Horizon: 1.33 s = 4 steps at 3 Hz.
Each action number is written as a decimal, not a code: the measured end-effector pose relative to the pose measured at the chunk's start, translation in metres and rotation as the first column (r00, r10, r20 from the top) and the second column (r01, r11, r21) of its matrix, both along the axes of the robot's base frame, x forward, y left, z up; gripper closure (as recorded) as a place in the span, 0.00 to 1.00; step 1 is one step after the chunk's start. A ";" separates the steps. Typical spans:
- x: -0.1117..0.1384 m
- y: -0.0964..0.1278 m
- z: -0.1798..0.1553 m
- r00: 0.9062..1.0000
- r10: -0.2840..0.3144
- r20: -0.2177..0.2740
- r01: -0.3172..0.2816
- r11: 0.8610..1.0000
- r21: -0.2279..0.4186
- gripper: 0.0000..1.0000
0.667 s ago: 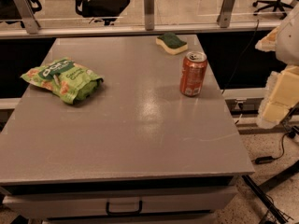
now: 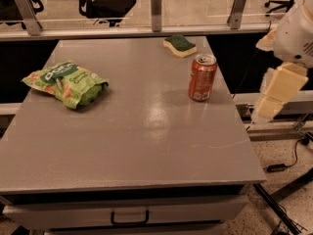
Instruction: Move coke can near sponge
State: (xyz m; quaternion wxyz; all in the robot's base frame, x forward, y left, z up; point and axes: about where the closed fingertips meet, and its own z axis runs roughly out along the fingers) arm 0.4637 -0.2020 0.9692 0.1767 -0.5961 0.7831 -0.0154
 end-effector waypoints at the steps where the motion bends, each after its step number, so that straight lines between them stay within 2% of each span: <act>1: 0.031 0.012 -0.009 1.000 -0.016 0.005 0.016 0.998 0.056 0.00; 3: 0.094 0.048 -0.032 0.999 -0.029 0.015 0.026 0.987 0.157 0.00; 4: 0.110 0.055 -0.040 0.999 -0.033 0.014 0.030 0.984 0.178 0.00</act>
Offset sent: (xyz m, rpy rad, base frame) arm 0.1028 0.0494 -0.0298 0.1805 -0.0237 -0.0362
